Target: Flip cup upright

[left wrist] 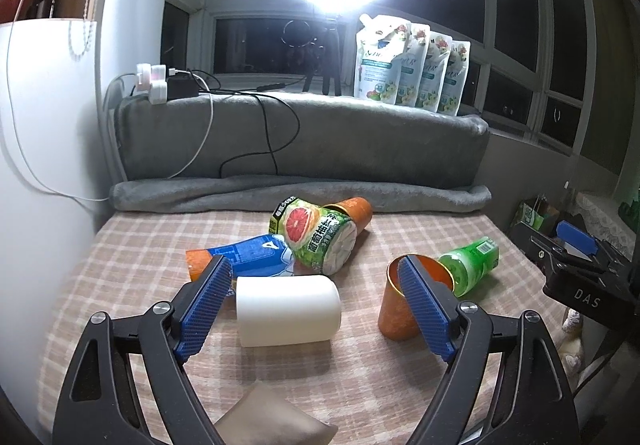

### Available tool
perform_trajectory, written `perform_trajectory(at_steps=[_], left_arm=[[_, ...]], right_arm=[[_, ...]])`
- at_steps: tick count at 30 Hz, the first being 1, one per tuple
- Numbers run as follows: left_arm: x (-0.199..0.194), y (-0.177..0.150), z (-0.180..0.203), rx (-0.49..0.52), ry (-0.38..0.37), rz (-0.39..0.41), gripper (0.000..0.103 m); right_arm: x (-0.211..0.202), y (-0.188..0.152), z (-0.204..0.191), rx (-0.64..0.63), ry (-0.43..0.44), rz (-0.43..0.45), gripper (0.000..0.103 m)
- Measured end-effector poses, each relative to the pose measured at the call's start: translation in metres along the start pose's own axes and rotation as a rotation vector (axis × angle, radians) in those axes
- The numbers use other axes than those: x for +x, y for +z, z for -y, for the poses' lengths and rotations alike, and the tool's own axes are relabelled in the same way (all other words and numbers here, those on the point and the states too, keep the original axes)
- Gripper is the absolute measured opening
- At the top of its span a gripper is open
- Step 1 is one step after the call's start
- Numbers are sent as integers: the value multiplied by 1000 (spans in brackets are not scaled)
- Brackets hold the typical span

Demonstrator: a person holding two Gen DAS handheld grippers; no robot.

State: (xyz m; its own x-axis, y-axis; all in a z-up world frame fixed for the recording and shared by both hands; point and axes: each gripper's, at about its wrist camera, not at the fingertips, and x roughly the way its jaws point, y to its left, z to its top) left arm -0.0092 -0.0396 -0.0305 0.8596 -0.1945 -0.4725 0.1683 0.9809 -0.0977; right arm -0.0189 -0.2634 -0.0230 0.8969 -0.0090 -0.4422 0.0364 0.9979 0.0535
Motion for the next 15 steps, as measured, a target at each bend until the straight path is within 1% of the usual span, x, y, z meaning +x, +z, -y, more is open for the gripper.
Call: perform_trajectory(at_steps=[15], left_arm=[[0,1,0,7,0,-3,85]], right_arm=[[0,-1,0,-2,-6,6,103]])
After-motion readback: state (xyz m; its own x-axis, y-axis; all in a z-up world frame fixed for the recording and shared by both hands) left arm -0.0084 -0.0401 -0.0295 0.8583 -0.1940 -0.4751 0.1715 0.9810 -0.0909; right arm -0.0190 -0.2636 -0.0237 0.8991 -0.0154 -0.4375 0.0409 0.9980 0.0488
